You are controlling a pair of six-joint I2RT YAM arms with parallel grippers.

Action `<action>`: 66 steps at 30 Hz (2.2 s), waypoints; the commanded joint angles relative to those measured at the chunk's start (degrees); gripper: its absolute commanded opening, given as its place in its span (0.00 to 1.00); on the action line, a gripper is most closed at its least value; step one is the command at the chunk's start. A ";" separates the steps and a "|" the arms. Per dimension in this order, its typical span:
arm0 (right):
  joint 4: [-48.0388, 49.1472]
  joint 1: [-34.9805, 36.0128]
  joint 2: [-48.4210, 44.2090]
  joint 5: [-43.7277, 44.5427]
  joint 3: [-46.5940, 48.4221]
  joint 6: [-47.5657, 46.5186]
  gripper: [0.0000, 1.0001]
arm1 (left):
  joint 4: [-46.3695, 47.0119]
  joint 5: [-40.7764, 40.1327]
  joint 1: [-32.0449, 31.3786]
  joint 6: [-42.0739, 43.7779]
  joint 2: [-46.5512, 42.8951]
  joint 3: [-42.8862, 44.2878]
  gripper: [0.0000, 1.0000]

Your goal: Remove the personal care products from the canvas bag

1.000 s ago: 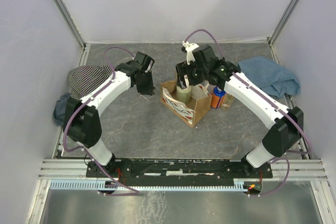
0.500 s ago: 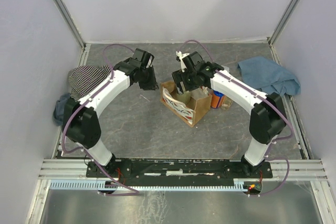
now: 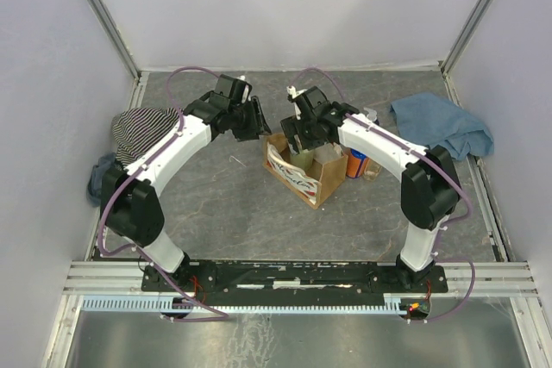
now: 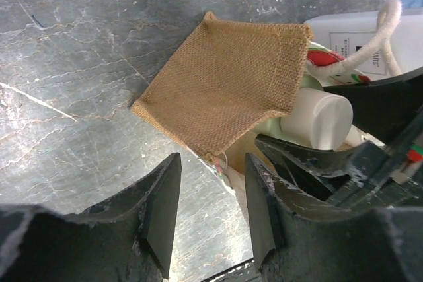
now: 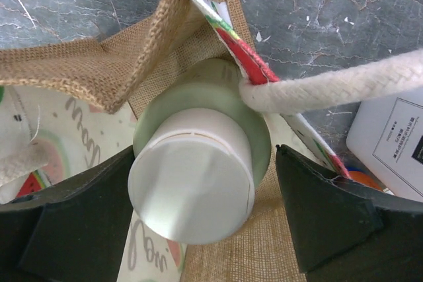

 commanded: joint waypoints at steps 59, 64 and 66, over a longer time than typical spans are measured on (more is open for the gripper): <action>-22.86 -4.75 -22.64 15.60 30.10 -6.49 0.48 | -11.14 -6.45 7.73 5.15 3.27 6.20 0.03; -21.06 -5.77 -25.29 11.66 24.67 -6.17 0.48 | -11.69 -7.56 10.49 5.44 1.57 4.78 0.03; -20.89 -5.76 -25.12 10.87 23.60 -5.86 0.48 | -12.57 -8.33 11.05 5.42 1.83 4.67 0.03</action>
